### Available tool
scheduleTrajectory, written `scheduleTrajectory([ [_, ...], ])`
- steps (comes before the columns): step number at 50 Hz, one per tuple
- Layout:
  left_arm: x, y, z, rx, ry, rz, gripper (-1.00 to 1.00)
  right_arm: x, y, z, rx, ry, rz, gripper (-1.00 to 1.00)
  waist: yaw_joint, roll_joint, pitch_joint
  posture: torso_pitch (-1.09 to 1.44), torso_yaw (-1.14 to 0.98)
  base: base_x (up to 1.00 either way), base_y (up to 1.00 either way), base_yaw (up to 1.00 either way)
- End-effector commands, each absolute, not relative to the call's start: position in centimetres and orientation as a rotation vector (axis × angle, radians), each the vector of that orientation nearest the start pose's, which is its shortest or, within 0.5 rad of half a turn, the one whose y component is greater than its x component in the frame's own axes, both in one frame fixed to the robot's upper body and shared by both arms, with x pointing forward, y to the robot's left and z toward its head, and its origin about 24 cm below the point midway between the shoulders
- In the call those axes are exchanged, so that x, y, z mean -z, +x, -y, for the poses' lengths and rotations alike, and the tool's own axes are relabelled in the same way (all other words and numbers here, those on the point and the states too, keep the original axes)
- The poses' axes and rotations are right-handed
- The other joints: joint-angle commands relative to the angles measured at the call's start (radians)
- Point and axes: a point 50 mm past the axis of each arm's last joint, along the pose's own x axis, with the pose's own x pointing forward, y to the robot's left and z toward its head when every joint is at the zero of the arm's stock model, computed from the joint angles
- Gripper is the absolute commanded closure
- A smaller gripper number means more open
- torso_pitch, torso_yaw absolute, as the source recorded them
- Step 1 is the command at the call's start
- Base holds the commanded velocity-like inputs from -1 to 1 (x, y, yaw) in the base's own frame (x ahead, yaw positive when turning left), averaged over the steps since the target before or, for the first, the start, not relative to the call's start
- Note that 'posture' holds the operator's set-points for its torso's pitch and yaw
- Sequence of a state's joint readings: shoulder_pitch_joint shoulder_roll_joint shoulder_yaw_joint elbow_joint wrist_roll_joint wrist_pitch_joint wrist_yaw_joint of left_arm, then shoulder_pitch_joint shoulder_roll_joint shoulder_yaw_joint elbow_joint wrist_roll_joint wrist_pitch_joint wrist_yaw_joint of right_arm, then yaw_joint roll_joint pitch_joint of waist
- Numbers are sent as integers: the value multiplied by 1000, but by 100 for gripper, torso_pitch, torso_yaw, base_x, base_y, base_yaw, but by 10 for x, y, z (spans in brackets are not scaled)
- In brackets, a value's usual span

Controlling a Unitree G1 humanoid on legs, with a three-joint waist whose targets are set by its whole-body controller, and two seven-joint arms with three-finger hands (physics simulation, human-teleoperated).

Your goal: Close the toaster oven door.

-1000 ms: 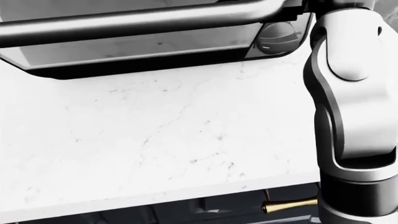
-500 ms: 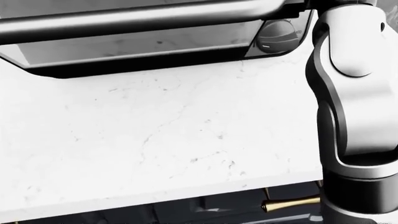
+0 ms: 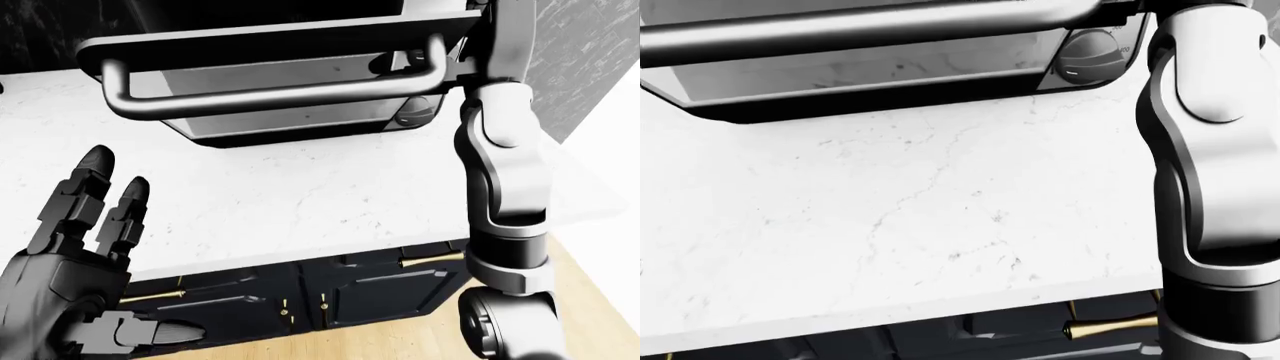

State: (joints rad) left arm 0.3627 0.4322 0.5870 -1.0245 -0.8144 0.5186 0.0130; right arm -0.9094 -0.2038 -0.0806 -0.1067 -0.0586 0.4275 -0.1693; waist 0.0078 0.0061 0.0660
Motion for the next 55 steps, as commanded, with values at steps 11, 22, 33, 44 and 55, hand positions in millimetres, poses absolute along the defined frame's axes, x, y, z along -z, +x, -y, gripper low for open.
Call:
scheduleTrajectory([
  [11,-206,147,-215,82,35,312,-100,-330,318,149,183,-133,726,-100,0,4,-23,0,0,0,0,0],
  [22,-209,150,-209,108,35,319,-100,-332,319,148,181,-131,729,-100,0,6,-24,0,0,0,0,0],
  [33,-212,161,-189,206,37,314,-100,-331,319,147,179,-131,730,-100,2,9,-29,0,0,0,0,0],
  [44,-208,167,-172,293,51,299,-100,-330,319,147,180,-130,730,-100,-1,12,-32,0,0,0,0,0],
  [55,-210,172,-157,363,88,305,-100,-331,319,147,180,-127,730,-100,-1,13,-36,0,0,0,0,0],
])
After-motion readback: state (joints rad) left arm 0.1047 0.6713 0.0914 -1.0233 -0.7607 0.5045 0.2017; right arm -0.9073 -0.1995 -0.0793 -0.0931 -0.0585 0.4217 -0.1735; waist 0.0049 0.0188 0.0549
